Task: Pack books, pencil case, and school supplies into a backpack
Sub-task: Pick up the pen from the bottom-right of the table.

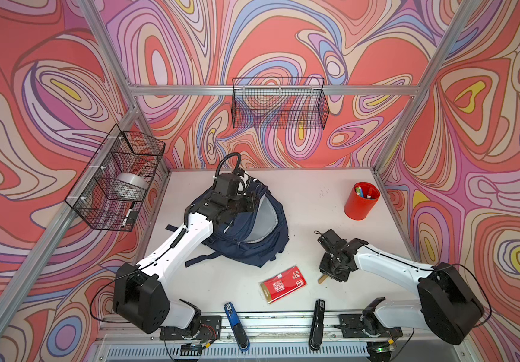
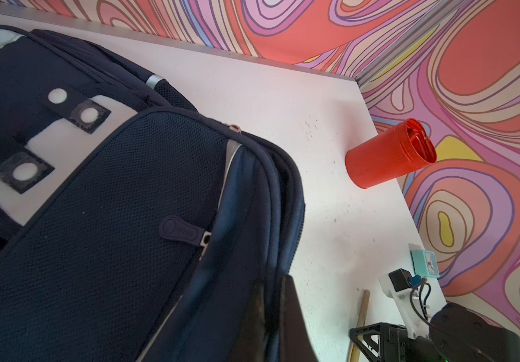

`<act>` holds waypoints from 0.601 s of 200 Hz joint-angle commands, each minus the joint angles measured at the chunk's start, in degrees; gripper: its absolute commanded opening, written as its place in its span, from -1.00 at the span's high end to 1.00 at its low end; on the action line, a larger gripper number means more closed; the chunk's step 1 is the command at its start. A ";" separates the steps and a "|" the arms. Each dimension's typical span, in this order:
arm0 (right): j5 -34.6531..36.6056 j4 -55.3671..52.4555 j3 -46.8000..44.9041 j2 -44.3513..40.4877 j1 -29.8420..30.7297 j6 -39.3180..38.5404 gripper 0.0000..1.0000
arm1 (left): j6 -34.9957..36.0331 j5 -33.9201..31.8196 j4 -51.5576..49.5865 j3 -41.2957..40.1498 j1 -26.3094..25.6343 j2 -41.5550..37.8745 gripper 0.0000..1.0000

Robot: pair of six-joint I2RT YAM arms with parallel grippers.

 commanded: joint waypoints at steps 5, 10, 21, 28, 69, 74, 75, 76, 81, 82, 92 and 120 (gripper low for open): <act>1.17 2.42 1.13 3.87 -0.13 -4.02 0.38 | -1.35 0.70 3.27 0.25 -0.31 -2.64 1.00; 1.54 2.16 1.77 4.58 -0.17 -4.60 0.40 | -1.37 0.65 3.27 0.26 -0.29 -2.59 1.00; 2.37 1.22 3.40 6.29 -0.18 -6.43 0.45 | -1.33 0.66 3.27 0.30 -0.26 -2.46 1.00; 3.27 0.50 4.45 7.22 -0.17 -7.37 0.46 | -1.21 0.56 3.34 0.30 -0.30 -2.37 1.00; 4.80 -0.32 6.59 9.72 -0.17 -11.32 0.72 | -1.44 0.96 3.43 0.47 -0.20 -1.63 1.00; 4.51 0.11 6.54 9.78 -0.18 -11.59 0.80 | -1.48 1.10 3.52 0.55 -0.19 -1.52 1.00; 4.47 0.12 6.52 9.79 -0.18 -11.60 0.81 | -1.47 1.10 3.60 0.55 -0.16 -1.50 1.00; 4.45 0.22 6.51 9.71 -0.18 -11.61 0.81 | -1.46 1.10 3.60 0.56 -0.19 -1.50 1.00; 4.35 0.49 6.41 9.49 -0.09 -11.69 0.82 | -1.46 1.11 3.63 0.64 -0.14 -1.36 1.00; 4.35 0.58 6.37 9.47 -0.13 -11.70 0.82 | -1.46 1.14 3.62 0.64 -0.13 -1.34 1.00; 4.32 0.83 6.39 9.19 -0.17 -11.83 0.82 | -1.57 1.19 3.54 0.78 -0.14 -1.10 1.00; 4.32 0.98 8.06 7.42 -0.04 -12.47 0.83 | -1.59 1.13 3.61 1.00 -0.13 -0.70 1.00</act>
